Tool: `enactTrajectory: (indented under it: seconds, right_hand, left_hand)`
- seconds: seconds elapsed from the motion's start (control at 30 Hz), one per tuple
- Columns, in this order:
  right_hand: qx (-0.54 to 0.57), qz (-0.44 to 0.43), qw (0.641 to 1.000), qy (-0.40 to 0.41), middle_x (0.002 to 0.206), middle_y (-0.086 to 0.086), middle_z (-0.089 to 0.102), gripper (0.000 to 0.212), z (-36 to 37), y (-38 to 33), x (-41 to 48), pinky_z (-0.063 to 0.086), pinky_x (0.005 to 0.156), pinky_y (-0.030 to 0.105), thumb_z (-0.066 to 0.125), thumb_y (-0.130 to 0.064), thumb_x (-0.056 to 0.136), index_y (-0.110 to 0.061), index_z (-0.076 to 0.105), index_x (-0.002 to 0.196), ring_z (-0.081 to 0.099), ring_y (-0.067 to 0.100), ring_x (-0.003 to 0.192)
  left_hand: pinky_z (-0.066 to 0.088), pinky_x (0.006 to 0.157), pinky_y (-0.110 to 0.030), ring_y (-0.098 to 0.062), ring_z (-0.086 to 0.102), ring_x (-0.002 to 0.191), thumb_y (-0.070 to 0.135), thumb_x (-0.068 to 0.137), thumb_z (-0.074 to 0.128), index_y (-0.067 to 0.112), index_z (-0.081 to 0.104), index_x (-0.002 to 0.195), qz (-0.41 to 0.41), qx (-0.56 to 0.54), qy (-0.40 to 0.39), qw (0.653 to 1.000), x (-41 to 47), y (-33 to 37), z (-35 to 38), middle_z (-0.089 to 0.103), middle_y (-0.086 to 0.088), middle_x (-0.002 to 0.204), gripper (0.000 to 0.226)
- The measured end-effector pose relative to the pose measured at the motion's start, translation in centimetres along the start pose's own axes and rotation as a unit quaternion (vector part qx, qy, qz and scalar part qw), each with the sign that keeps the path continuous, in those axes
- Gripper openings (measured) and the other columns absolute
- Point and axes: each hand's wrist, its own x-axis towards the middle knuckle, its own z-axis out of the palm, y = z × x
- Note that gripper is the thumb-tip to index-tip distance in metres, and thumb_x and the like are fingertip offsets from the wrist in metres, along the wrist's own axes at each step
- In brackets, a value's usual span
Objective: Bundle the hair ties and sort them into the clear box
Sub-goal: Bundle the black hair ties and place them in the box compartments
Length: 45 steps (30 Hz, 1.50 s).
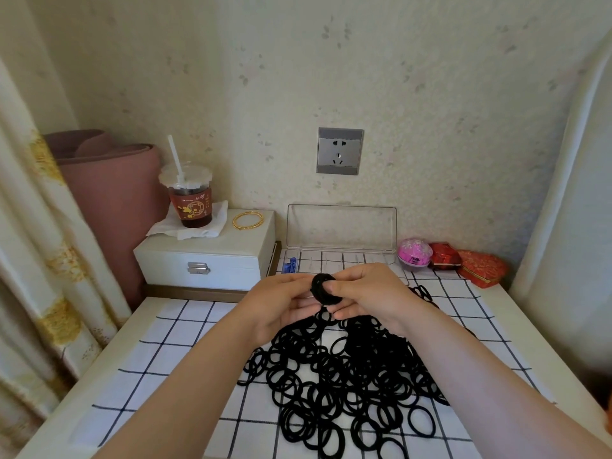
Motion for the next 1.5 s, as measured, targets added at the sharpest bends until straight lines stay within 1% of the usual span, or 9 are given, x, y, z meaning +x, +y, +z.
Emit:
enactTrajectory:
  seconds: [0.13, 0.33, 0.57, 0.83, 1.0, 1.17, 1.3, 1.37, 1.5]
  right_hand:
    - [-0.037, 0.003, 0.999, 0.029, 0.081, 0.018, 0.076, 0.031, 0.0, 0.3, 0.1, 0.063, 0.065, 0.032, 0.082, -0.01, 0.08, -0.001, 0.069, 0.107, 0.076, 0.028, 0.072]
    - [-0.085, -0.008, 0.996, 0.037, 0.089, 0.015, 0.076, 0.032, 0.7, 0.2, -0.1, 0.062, 0.063, 0.033, 0.083, -0.016, 0.08, -0.006, 0.071, 0.108, 0.074, 0.021, 0.07]
    - [0.009, 0.057, 0.993, -0.105, 0.108, 0.019, 0.074, 0.028, -0.7, -0.1, -0.9, 0.06, 0.079, 0.039, 0.073, -0.017, 0.089, -0.004, 0.071, 0.114, 0.071, 0.025, 0.091]
    - [-0.007, 0.027, 1.0, -0.009, 0.095, 0.018, 0.076, 0.019, 1.0, 0.2, -0.5, 0.062, 0.074, 0.036, 0.075, -0.015, 0.088, -0.006, 0.073, 0.105, 0.074, 0.026, 0.083]
    - [-0.057, -0.007, 0.992, 0.112, 0.09, 0.014, 0.075, 0.027, 2.4, -0.9, 1.8, 0.06, 0.056, 0.028, 0.078, -0.017, 0.085, -0.006, 0.068, 0.108, 0.074, 0.021, 0.067]
    - [-0.178, -0.053, 0.968, 0.167, 0.082, 0.018, 0.075, 0.017, 4.0, -2.0, 6.4, 0.055, 0.048, 0.028, 0.076, -0.017, 0.086, -0.003, 0.073, 0.094, 0.067, 0.021, 0.057]
    - [-0.326, -0.075, 0.925, 0.181, 0.062, 0.018, 0.069, 0.029, 5.1, -1.5, 9.1, 0.051, 0.05, 0.034, 0.077, -0.029, 0.08, -0.002, 0.072, 0.07, 0.059, 0.02, 0.052]
    - [-0.398, -0.085, 0.897, 0.172, 0.052, 0.011, 0.056, 0.034, 5.4, -0.8, 9.8, 0.038, 0.048, 0.031, 0.075, -0.03, 0.08, -0.005, 0.065, 0.059, 0.047, 0.017, 0.05]
    - [-0.499, -0.071, 0.85, 0.154, 0.053, 0.001, 0.054, 0.031, 5.7, -0.2, 10.5, 0.031, 0.047, 0.023, 0.071, -0.031, 0.082, -0.005, 0.071, 0.065, 0.046, 0.015, 0.048]
  left_hand:
    - [0.057, 0.089, -0.034, -0.024, 0.071, 0.1, 0.028, 0.096, 0.06, 0.005, 0.071, 0.111, -0.003, 0.033, -0.033, 0.999, -0.5, 0.2, 0.1, 0.074, -0.015, 0.104, 0.029]
    - [0.059, 0.081, -0.027, -0.02, 0.074, 0.092, 0.005, 0.081, 0.076, 0.012, 0.073, 0.1, 0.027, 0.111, 0.01, 0.993, -0.7, -0.1, -0.2, 0.077, -0.008, 0.097, 0.021]
    - [0.058, 0.085, -0.027, -0.019, 0.072, 0.098, 0.0, 0.083, 0.073, 0.009, 0.073, 0.109, 0.029, 0.123, -0.039, 0.991, -0.7, 0.6, -1.5, 0.075, -0.008, 0.104, 0.027]
    - [0.06, 0.078, -0.025, -0.01, 0.072, 0.081, 0.012, 0.08, 0.079, 0.02, 0.066, 0.117, 0.113, 0.249, 0.029, 0.961, -0.1, 0.2, -1.2, 0.071, 0.001, 0.093, 0.04]
    - [0.042, 0.082, -0.016, 0.0, 0.058, 0.103, 0.037, 0.086, 0.069, 0.031, 0.057, 0.128, 0.184, 0.36, 0.106, 0.909, 0.8, 0.7, -2.4, 0.062, 0.015, 0.115, 0.043]
    - [0.034, 0.083, -0.019, -0.01, 0.05, 0.102, 0.016, 0.096, 0.054, 0.013, 0.056, 0.129, 0.198, 0.435, 0.162, 0.863, 1.3, -0.3, -3.6, 0.056, -0.004, 0.13, 0.034]
    - [0.043, 0.092, -0.026, -0.019, 0.052, 0.117, 0.018, 0.092, 0.057, 0.02, 0.041, 0.142, 0.145, 0.441, 0.105, 0.88, 2.4, -1.4, -3.8, 0.05, -0.004, 0.135, 0.053]
    - [0.045, 0.097, -0.031, -0.019, 0.052, 0.12, 0.021, 0.09, 0.057, 0.023, 0.036, 0.144, 0.132, 0.443, 0.089, 0.882, 2.7, -1.7, -3.9, 0.05, -0.003, 0.137, 0.059]
    - [0.044, 0.099, -0.031, -0.019, 0.051, 0.121, 0.021, 0.089, 0.057, 0.022, 0.038, 0.143, 0.142, 0.458, 0.094, 0.872, 2.9, -2.0, -4.0, 0.048, -0.003, 0.138, 0.057]
